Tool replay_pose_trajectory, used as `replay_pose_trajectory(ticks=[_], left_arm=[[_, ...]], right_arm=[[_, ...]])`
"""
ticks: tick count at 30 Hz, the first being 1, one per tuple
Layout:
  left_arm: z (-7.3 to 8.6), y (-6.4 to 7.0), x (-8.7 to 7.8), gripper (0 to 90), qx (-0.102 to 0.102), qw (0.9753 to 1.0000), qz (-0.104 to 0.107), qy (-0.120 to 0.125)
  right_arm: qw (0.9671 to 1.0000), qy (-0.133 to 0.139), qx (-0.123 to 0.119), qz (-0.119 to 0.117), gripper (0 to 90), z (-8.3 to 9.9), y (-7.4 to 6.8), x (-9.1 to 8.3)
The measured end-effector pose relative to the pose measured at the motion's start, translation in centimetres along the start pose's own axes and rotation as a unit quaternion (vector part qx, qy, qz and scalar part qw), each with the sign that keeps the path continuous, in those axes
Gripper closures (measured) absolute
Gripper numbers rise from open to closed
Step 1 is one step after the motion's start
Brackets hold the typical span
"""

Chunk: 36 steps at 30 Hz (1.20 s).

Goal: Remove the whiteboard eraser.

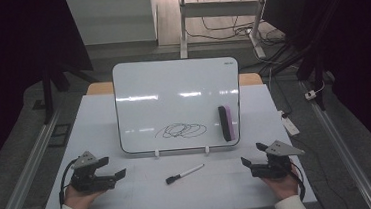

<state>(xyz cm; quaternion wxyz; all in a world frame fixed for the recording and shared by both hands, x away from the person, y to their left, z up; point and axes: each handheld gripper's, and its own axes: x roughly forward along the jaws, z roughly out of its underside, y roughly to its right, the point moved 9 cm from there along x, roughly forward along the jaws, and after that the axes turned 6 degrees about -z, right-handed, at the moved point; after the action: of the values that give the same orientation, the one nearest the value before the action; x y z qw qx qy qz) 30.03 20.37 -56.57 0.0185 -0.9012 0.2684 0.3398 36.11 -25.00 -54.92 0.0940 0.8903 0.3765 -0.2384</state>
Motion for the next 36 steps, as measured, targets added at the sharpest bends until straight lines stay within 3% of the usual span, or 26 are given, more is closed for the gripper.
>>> replay_pose_trajectory(ticks=[15, 24, 36], left_arm=[[0.2, 0.1, 0.0, 15.4, 0.000, 1.0000, 0.001, -0.001], [0.2, 0.1, 0.1, 15.4, -0.001, 1.0000, 0.002, -0.004], [0.2, 0.1, 0.3, 15.9, -0.002, 1.0000, 0.004, -0.007]], right_arm=[[1.0000, 0.005, -0.003, -0.002, 19.5, -0.9, -0.5, 0.1], [0.9997, 0.018, -0.013, 0.014, 20.3, -2.7, -1.2, -0.2], [0.9991, 0.018, -0.007, 0.037, 23.1, -4.7, -1.5, 0.2]])
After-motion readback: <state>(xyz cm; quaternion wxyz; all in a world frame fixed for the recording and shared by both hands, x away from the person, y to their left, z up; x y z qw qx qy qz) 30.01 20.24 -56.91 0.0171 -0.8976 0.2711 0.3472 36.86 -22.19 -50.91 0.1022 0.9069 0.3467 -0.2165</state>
